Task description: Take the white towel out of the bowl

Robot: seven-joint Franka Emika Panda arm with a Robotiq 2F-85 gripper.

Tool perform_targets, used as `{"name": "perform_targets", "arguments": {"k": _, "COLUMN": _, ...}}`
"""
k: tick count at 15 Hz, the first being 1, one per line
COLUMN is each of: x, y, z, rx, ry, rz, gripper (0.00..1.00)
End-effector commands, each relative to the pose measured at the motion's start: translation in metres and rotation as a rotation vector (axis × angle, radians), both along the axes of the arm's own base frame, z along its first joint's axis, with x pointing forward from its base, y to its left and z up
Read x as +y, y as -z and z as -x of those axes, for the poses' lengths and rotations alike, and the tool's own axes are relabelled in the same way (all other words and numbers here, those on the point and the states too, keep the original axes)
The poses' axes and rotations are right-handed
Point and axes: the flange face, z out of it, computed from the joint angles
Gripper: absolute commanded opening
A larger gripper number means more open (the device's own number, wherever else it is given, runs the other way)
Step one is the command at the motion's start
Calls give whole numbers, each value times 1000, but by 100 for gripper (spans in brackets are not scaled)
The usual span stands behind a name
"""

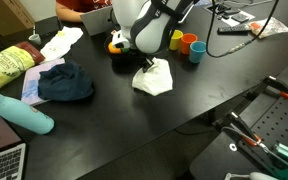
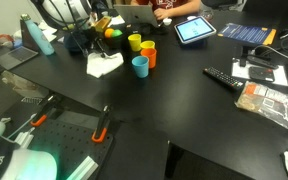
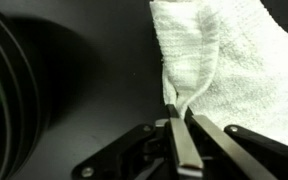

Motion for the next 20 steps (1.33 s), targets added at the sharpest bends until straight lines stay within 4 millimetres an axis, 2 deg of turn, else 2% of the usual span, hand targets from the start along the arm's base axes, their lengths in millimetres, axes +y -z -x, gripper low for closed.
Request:
{"name": "perform_targets", "arguments": {"k": 1, "x": -8, "y": -19, "z": -2, "rx": 11, "ry": 50, "rz": -14, "gripper": 0}}
{"name": "perform_targets", "arguments": {"k": 5, "x": -42, "y": -55, "z": -11, "rx": 95, "ry": 148, "rz": -7, "gripper": 1}}
{"name": "perform_targets", "arguments": {"k": 7, "x": -57, "y": -74, "z": -14, "rx": 187, "ry": 137, "rz": -46, "gripper": 1}}
{"name": "perform_targets", "arguments": {"k": 11, "x": -68, "y": -95, "z": -10, "rx": 428, "ry": 64, "rz": -87, "gripper": 1}}
{"name": "perform_targets", "arguments": {"k": 13, "x": -71, "y": -92, "z": -3, "rx": 555, "ry": 61, "rz": -83, "gripper": 1}}
{"name": "perform_targets", "arguments": {"k": 14, "x": -66, "y": -86, "z": 2, "rx": 588, "ry": 81, "rz": -47, "gripper": 1}}
{"name": "perform_targets", "arguments": {"k": 17, "x": -39, "y": -60, "z": 12, "rx": 499, "ry": 91, "rz": 71, "gripper": 1}}
{"name": "perform_targets", "arguments": {"k": 20, "x": -12, "y": -43, "z": 31, "rx": 659, "ry": 7, "rz": 64, "gripper": 2}}
